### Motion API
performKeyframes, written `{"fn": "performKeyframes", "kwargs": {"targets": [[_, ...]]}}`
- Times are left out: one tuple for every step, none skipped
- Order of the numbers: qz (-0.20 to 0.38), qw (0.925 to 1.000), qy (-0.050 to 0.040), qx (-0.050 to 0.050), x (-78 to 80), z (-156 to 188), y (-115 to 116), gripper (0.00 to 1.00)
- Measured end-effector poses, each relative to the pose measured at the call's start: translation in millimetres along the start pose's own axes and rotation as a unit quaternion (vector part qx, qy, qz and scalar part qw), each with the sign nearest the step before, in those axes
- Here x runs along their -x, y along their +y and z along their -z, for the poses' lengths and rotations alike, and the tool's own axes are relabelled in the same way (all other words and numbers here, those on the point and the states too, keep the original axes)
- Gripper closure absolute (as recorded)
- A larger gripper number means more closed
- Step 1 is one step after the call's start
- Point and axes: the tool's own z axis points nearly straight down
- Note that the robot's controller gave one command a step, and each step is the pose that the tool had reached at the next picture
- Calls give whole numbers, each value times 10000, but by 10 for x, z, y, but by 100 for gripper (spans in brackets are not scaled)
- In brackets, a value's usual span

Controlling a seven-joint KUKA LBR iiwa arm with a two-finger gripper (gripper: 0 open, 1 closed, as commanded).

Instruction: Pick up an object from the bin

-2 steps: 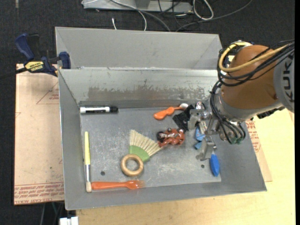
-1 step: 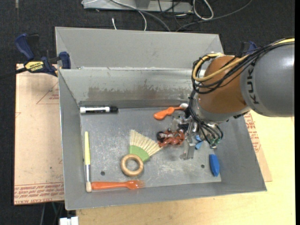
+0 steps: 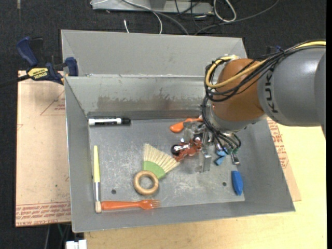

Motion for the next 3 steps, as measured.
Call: {"fn": "performKeyframes", "kwargs": {"targets": [[-79,10000,5,11,72,5,28,0],[-382,9993,-31,8,294,-370,-97,0],[-430,9991,-41,12,181,-354,-172,100]]}}
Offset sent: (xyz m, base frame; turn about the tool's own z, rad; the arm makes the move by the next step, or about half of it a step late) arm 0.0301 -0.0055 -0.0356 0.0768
